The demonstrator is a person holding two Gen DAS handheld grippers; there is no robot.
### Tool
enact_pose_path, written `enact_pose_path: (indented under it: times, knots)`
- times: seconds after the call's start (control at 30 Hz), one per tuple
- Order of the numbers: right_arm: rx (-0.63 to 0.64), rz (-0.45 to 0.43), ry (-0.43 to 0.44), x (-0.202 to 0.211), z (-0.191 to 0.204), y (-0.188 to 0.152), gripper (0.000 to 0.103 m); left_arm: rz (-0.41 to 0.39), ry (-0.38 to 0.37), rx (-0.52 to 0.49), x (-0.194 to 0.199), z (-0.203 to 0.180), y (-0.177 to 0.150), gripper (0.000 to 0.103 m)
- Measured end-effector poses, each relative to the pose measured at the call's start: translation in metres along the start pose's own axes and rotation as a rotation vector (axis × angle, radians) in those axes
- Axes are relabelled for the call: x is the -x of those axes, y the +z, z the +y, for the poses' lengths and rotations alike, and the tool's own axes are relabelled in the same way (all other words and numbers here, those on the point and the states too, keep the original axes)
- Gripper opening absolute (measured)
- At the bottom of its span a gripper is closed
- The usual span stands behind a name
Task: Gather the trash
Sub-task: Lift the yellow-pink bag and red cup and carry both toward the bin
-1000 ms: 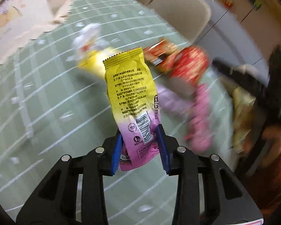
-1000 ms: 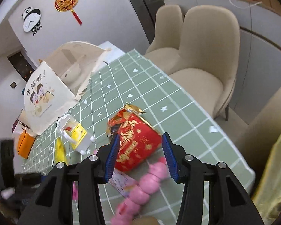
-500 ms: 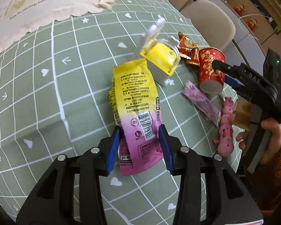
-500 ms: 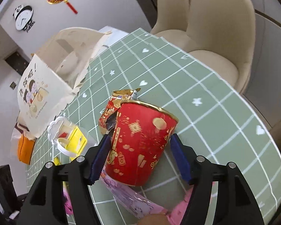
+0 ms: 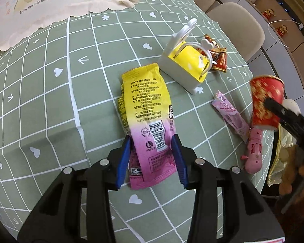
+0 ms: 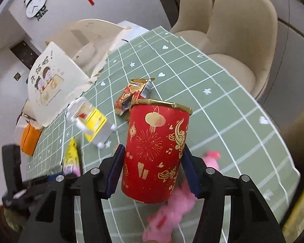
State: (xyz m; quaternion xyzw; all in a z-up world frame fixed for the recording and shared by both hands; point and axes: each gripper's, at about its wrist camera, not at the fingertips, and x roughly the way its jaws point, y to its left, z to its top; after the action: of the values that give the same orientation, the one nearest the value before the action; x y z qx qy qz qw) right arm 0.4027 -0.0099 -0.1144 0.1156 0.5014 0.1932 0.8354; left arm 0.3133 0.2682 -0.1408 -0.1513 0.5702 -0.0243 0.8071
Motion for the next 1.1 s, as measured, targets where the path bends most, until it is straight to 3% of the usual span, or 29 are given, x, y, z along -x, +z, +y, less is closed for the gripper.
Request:
enact_pose_path:
  times: [0.47,0.67,0.83,1.1]
  knots:
    - [0.01,-0.152,-0.068,0.113,-0.002,-0.048,0.052,-0.116,-0.061,-0.054,0.058,-0.026,-0.011,0.032]
    - [0.022,-0.284,-0.111,0.182,-0.015,-0.063,0.052,-0.228,-0.099,-0.174,0.106,-0.089,-0.014,0.032]
    - [0.052,-0.368,-0.175,0.236,-0.034,-0.077,0.052,-0.312,-0.193,-0.295,0.141,-0.164,-0.026,0.032]
    - [0.011,-0.474,-0.252,0.309,-0.091,-0.093,0.053,-0.358,-0.298,-0.479,0.152,-0.271,-0.044,0.032]
